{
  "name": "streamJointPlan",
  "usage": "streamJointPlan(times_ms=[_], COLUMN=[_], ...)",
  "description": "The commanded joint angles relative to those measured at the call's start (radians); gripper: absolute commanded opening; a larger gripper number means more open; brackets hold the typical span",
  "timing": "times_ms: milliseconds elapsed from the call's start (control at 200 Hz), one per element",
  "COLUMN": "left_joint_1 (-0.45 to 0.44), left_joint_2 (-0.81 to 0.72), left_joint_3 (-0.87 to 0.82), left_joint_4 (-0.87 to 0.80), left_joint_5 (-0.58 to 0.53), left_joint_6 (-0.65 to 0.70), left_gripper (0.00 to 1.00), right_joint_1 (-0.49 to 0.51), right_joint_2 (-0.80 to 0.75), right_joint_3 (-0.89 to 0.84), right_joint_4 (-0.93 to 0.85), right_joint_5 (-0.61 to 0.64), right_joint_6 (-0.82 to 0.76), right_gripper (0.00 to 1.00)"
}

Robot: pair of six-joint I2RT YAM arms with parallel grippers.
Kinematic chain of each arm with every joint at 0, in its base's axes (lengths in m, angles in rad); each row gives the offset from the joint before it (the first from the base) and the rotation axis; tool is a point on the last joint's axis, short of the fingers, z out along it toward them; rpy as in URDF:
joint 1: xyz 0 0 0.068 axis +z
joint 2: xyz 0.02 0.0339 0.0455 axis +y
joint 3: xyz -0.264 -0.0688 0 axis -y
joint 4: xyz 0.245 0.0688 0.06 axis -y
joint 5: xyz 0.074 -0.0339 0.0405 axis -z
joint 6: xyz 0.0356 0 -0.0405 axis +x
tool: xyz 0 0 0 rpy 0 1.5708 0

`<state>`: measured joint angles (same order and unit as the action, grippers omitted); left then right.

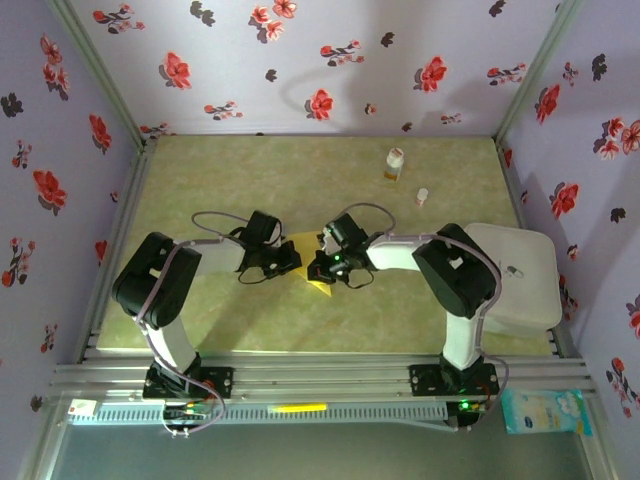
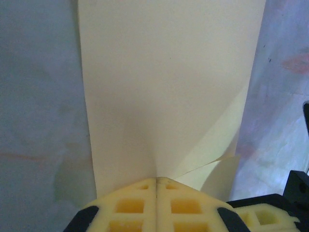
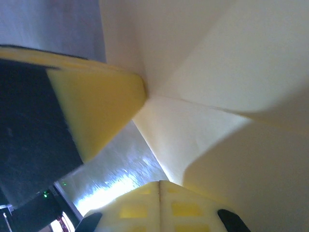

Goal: Fold a paper plane with a square sheet of paper (pick it up from the middle)
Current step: Third fold the triangle at the center of the table.

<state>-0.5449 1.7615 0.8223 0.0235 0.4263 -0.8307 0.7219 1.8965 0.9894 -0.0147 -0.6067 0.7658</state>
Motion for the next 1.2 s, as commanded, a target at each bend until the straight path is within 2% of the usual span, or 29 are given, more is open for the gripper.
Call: streamJointPlan(times_ms=[0, 290, 790, 965, 1195], left_joint_1=[0.003, 0.003, 0.005, 0.005, 0.005], left_joint_2=[0.040, 0.041, 0.055, 0.055, 0.055], left_joint_3=[-0.018, -0.013, -0.017, -0.013, -0.014], left_joint_4=[-0.089, -0.094, -0.088, -0.089, -0.086], left_joint_5=[-0.057, -0.055, -0.060, -0.058, -0.058], left_joint_6=[0.027, 0.030, 0.024, 0.025, 0.023], left_gripper=[0.00, 0.00, 0.00, 0.00, 0.00], right_joint_1=[0.004, 0.007, -0.029, -0.051, -0.058], right_joint_2=[0.050, 0.058, -0.129, -0.179, -0.238], right_joint_3=[0.035, 0.031, -0.255, -0.330, -0.292], right_joint_4=[0.069, -0.003, -0.014, 0.029, 0.127], right_joint_5=[-0.002, 0.019, -0.001, -0.023, -0.082], right_joint_6=[0.052, 0.007, -0.061, -0.044, 0.026], right_gripper=[0.00, 0.02, 0.05, 0.07, 0.07])
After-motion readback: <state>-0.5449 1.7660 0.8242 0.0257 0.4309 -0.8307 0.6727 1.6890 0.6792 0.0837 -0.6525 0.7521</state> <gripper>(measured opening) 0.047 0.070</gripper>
